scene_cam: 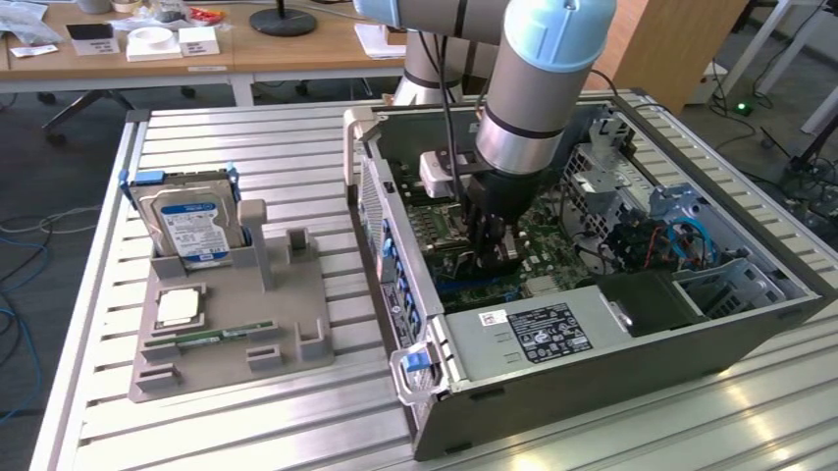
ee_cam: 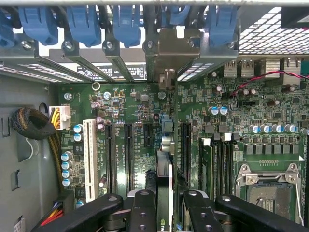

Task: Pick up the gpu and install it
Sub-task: 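Insert the gpu into the slot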

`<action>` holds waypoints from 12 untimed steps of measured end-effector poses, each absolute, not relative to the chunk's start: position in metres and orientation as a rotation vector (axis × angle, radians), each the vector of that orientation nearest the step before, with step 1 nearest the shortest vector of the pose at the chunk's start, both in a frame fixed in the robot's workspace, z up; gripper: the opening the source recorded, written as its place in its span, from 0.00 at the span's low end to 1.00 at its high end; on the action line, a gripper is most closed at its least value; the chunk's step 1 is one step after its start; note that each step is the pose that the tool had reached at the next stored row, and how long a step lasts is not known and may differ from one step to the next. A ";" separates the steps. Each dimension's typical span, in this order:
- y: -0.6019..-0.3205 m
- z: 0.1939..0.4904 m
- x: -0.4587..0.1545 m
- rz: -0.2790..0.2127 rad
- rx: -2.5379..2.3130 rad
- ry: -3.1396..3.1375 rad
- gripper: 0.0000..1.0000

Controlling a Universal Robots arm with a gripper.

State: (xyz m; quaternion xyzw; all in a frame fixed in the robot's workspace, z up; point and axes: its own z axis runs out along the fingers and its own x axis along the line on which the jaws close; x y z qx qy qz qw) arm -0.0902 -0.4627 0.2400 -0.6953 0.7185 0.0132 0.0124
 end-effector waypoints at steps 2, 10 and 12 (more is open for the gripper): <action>-0.463 0.240 -0.090 0.041 -2.167 2.240 0.26; -0.463 0.240 -0.090 0.042 -2.167 2.240 0.26; -0.463 0.240 -0.090 0.042 -2.167 2.240 0.26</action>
